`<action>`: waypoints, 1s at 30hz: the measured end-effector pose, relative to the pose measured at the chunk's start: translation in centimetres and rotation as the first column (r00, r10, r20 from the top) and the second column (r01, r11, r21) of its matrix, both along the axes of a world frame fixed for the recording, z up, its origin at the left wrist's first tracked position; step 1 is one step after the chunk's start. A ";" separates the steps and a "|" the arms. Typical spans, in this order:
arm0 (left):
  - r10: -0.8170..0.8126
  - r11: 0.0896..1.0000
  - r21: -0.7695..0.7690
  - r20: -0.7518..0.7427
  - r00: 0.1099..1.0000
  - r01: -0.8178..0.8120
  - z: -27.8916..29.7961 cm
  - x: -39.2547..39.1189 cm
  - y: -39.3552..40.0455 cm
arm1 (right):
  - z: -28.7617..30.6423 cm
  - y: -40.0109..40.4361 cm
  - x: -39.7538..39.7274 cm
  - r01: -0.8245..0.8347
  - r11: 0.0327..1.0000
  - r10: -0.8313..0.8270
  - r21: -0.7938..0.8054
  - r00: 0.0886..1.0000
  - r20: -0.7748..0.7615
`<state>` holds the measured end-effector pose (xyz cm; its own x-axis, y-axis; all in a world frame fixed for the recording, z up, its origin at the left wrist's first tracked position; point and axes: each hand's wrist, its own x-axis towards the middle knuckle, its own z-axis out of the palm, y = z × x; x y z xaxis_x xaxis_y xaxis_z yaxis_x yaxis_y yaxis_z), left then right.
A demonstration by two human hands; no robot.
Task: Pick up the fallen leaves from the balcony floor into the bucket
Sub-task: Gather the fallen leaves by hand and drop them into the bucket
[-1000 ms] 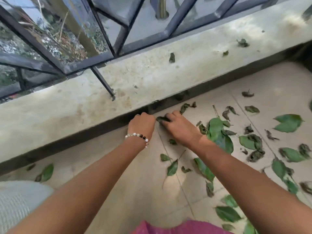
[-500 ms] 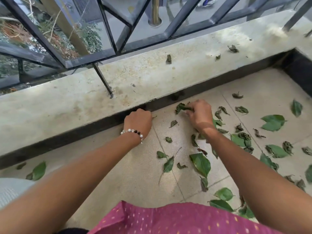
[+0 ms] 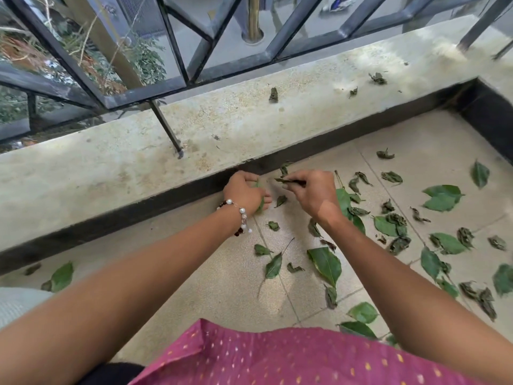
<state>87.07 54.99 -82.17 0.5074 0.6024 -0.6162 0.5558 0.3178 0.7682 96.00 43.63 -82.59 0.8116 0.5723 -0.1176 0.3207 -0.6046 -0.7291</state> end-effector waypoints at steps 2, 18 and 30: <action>0.050 0.986 -0.162 -0.003 0.999 -0.050 0.0 0.5 -0.9 | 1.0 -0.1 -0.9 0.033 0.994 -0.018 0.105 0.991 -0.134; 0.193 0.971 -0.122 -0.111 0.975 -0.207 0.1 1.5 -1.0 | 2.7 -0.7 -3.2 -0.432 0.896 0.445 0.104 0.870 -0.214; 0.134 0.981 -0.140 -0.004 0.991 -0.133 0.2 -1.5 0.1 | -2.6 -2.1 -5.2 -0.490 0.780 0.523 -0.390 0.852 -0.024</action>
<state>85.60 55.08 -81.95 0.4316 0.5731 -0.6966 0.4972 0.4932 0.7138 90.77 41.57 -85.17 0.4325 0.8306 -0.3507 0.7045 -0.5541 -0.4435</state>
